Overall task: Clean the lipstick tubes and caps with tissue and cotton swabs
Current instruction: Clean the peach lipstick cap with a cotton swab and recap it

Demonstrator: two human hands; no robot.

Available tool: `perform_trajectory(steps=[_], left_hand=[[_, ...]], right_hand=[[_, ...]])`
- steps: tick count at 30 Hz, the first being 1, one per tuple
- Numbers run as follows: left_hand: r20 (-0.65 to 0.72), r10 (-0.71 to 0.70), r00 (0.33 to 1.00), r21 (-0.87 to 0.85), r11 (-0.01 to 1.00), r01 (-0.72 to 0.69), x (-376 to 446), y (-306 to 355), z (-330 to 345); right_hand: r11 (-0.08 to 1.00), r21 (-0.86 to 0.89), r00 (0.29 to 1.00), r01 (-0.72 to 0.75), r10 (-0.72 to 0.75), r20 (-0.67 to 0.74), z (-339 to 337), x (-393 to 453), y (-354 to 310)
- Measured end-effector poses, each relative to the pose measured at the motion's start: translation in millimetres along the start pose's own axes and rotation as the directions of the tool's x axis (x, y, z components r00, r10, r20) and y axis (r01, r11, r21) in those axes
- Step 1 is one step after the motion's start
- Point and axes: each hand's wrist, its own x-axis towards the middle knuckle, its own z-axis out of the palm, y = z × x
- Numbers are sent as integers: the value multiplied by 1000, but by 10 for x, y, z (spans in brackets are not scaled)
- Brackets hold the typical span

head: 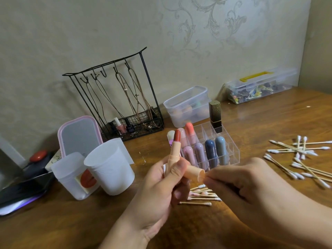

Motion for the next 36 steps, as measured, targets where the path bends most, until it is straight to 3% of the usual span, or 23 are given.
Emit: perform_trajectory(steps=[13,16,20,31,36], left_hand=[[6,-8,1000,-17,1000,8,-13,20,37],[-8,-19,1000,-3,1000,19,-11,17,34],[-20,-24,1000,4,1000,24,-12,17,28],[41,10,999,30,999,-11,-21,19,6],[52,1,999,35,999,-3,-6,-10,-23]], right_hand=[[997,-78,998,-5,0,-69,24,-11,-6],[998,-47,998,50,-51,-22,56,-24,11],[996,-92,998,-8,2,-67,45,-24,8],[996,-27,997,79,-80,-25,41,-27,16],[994,-102,994,31,-41,-100,33,-21,-12]])
